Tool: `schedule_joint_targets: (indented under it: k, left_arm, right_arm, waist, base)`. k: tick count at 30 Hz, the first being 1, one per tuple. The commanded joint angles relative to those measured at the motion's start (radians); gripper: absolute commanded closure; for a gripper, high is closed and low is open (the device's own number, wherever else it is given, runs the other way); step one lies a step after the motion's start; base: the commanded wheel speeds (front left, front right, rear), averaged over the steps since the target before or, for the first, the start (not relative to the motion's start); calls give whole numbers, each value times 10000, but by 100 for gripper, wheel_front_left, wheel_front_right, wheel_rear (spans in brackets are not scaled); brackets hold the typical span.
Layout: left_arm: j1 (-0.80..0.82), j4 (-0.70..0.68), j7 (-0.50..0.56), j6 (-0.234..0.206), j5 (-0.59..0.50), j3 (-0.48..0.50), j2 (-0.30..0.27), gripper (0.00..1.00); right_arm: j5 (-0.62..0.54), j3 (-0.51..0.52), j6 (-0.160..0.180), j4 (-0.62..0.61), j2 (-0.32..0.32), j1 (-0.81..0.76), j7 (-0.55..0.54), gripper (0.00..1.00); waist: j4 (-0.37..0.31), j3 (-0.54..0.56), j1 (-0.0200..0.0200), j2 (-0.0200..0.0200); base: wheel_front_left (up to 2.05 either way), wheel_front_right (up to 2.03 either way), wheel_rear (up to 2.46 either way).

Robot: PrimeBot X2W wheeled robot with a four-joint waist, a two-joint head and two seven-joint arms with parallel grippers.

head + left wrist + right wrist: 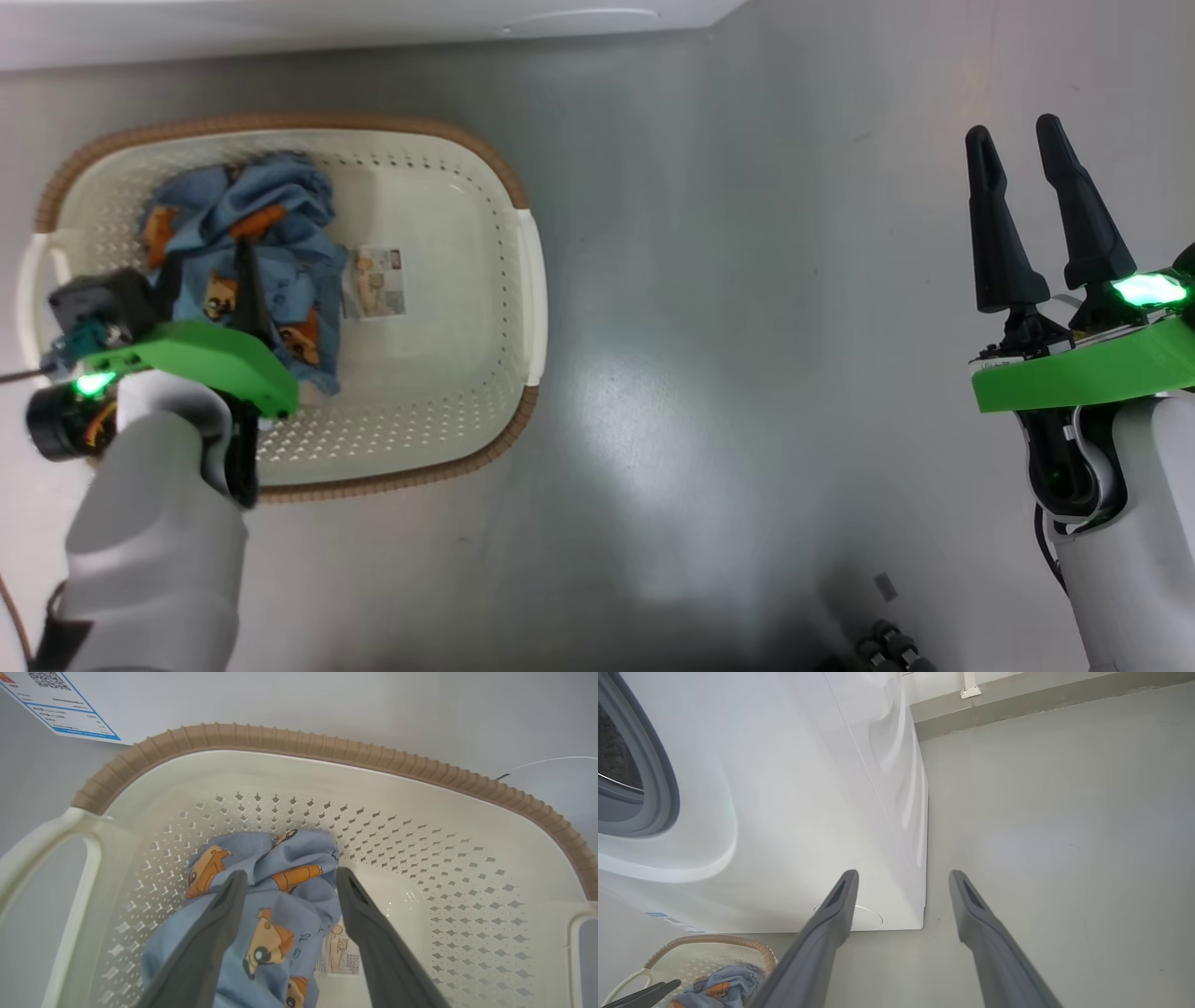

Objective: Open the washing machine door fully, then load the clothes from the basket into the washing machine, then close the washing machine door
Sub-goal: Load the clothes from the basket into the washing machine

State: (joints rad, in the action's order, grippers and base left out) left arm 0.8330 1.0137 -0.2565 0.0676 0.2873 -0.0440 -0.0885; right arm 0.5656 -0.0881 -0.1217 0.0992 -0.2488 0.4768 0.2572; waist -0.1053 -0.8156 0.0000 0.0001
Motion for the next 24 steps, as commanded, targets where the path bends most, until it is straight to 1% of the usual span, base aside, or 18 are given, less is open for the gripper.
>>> schedule_joint_targets:
  k: [1, 11, 13, 16, 19, 21, 24]
  left_arm:
    - [-50, 107, -53, 37, 44, 232, -393, 0]
    - [994, 1665, -53, -316, -190, 107, -844, 0]
    - [1194, 2080, 46, -314, -155, 76, -852, 0]
    - [1375, 2302, 101, -357, -125, 49, -880, 0]
    - [1482, 2505, 563, -439, -45, 57, -890, 0]
    - [1530, 2587, 895, -412, -13, 30, -915, 0]
    - [1555, 2634, 1101, -378, 8, -10, -894, 0]
  right_arm:
    - [55, -217, -90, -235, 17, -242, 46, 0]
    - [118, -360, -90, -243, 211, -35, 46, 0]
    - [137, -367, -90, -219, 237, -24, 46, 0]
    - [155, -348, -90, -224, 230, -5, 46, 0]
    - [156, -345, -90, -255, 237, 36, 46, 0]
    - [151, -360, -90, -271, 249, 66, 46, 0]
    - [145, -373, -90, -260, 258, 85, 46, 0]
  waist:
    - [-172, -206, 0, -1]
    - [-510, -725, 0, -1]
    - [-564, -791, 0, -1]
    - [-597, -865, 0, -1]
    - [-627, -958, 0, -1]
    - [-652, -1022, 0, -1]
    - [-656, -1058, 0, -1]
  base:
    - [0, 0, 0]
    - [0, 0, 0]
    - [0, 0, 0]
    - [0, 0, 0]
    - [0, 0, 0]
    - [0, 0, 0]
    - [0, 0, 0]
